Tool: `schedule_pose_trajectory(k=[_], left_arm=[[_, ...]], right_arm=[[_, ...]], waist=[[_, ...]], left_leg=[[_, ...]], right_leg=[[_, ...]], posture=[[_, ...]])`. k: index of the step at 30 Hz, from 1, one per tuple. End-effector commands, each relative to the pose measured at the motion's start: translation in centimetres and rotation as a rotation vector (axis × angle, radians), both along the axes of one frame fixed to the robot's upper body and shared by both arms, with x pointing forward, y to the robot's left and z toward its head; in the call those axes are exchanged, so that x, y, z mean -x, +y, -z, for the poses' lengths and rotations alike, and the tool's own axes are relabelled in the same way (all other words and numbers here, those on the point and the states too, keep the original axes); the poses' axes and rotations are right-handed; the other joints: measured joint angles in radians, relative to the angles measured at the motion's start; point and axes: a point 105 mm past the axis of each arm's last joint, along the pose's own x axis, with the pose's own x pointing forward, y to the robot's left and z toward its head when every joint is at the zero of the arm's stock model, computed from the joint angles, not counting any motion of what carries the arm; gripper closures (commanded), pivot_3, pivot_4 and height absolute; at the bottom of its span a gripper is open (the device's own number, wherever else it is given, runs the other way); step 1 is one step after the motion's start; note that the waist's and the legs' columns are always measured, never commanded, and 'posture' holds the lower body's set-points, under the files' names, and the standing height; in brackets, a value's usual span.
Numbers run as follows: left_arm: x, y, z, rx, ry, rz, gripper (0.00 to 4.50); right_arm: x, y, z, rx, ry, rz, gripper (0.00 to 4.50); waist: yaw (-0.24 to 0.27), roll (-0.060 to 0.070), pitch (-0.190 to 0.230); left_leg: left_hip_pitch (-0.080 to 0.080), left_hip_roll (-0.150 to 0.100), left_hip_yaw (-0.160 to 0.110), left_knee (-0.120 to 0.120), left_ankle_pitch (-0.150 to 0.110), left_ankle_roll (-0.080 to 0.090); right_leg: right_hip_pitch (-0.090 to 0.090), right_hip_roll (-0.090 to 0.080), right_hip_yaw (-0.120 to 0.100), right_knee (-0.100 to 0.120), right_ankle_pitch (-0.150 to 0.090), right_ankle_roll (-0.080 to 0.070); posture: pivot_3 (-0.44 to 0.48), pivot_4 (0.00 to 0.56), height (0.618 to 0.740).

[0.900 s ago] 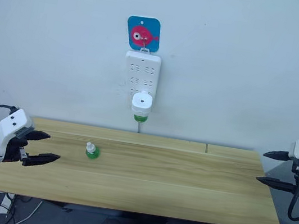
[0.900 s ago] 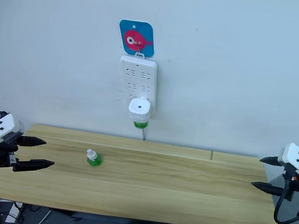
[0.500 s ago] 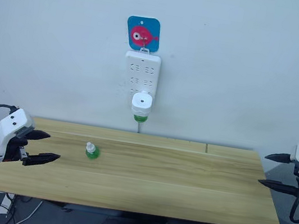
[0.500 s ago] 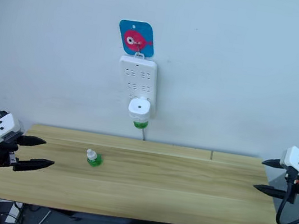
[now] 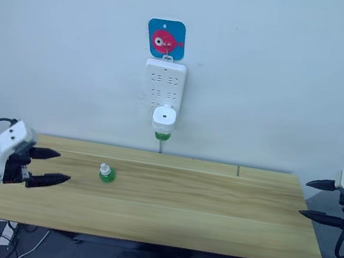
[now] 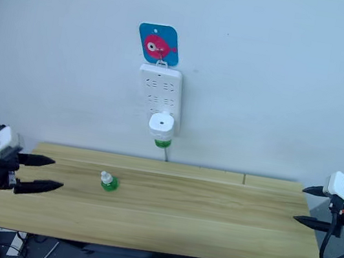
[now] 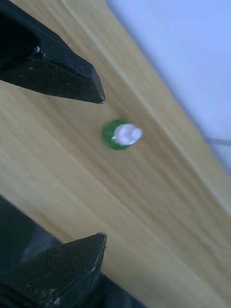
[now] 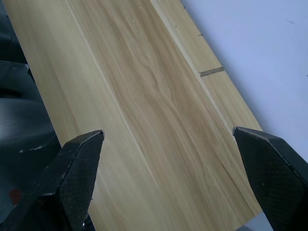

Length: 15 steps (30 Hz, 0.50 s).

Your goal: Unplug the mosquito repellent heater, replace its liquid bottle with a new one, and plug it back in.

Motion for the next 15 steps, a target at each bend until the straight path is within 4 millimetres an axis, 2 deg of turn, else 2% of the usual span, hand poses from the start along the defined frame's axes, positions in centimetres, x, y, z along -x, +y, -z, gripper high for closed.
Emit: schedule_pose_trajectory(k=[1, 9, 15], left_arm=[[-0.5, 0.7, -1.7, -0.001, -0.06, -0.026, 0.0], [-0.8, 0.6, -2.6, 0.048, -0.136, -0.039, 0.0], [-1.7, -0.8, -3.3, 0.121, -0.2, -0.042, 0.0]], right_arm=[[0.0, -0.1, -0.4, 0.007, -0.017, -0.012, 0.02], [0.0, -0.1, -0.2, 0.001, -0.021, -0.015, 0.02], [0.0, 0.7, -0.5, -0.022, -0.04, -0.025, 0.02]], waist=[[0.0, 0.0, 0.0], [-0.001, 0.0, 0.0], [-0.004, 0.0, 0.0]], left_leg=[[0.0, 0.0, 0.0, 0.0, 0.0, 0.0], [0.0, 0.0, 0.0, 0.006, 0.0, 0.0], [0.001, 0.0, 0.0, 0.011, 0.0, 0.0]], right_leg=[[0.0, 0.0, 0.0, 0.0, 0.0, 0.0], [0.0, 0.0, 0.001, 0.006, 0.0, 0.0], [0.001, 0.0, 0.001, 0.009, 0.0, 0.0]], posture=[[0.058, 0.065, 0.74], [0.051, 0.063, 0.74], [0.03, 0.06, 0.74]])
